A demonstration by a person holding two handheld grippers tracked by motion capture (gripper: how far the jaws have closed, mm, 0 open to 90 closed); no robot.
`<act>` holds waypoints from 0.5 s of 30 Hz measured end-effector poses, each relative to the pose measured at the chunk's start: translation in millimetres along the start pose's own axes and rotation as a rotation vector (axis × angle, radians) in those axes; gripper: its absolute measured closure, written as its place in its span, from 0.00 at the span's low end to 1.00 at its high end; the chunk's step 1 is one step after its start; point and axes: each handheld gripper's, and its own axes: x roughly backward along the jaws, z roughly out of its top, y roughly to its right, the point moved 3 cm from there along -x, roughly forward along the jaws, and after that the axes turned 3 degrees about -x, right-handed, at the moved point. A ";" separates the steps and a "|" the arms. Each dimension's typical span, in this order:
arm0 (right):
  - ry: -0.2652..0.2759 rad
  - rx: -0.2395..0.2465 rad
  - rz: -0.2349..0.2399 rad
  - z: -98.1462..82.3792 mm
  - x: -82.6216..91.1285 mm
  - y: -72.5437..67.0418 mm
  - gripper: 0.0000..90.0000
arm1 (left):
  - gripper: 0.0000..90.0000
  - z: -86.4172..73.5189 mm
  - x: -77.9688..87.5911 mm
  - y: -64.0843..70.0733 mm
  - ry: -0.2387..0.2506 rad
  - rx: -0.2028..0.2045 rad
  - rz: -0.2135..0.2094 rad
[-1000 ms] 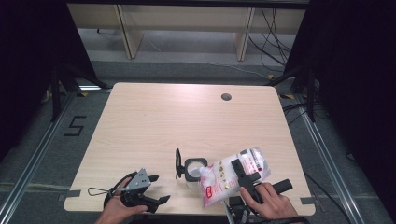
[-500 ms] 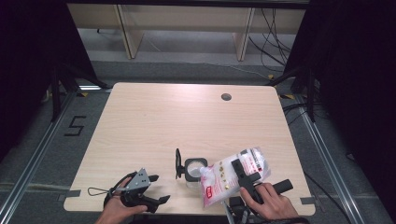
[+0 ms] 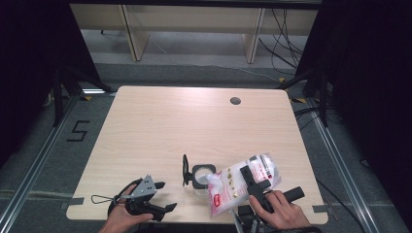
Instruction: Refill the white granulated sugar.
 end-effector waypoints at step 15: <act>0.000 -0.020 0.008 -1.0 -0.1 -2.2 0.55 | 0.19 0.1 0.4 -1.0 -0.008 -0.009 0.003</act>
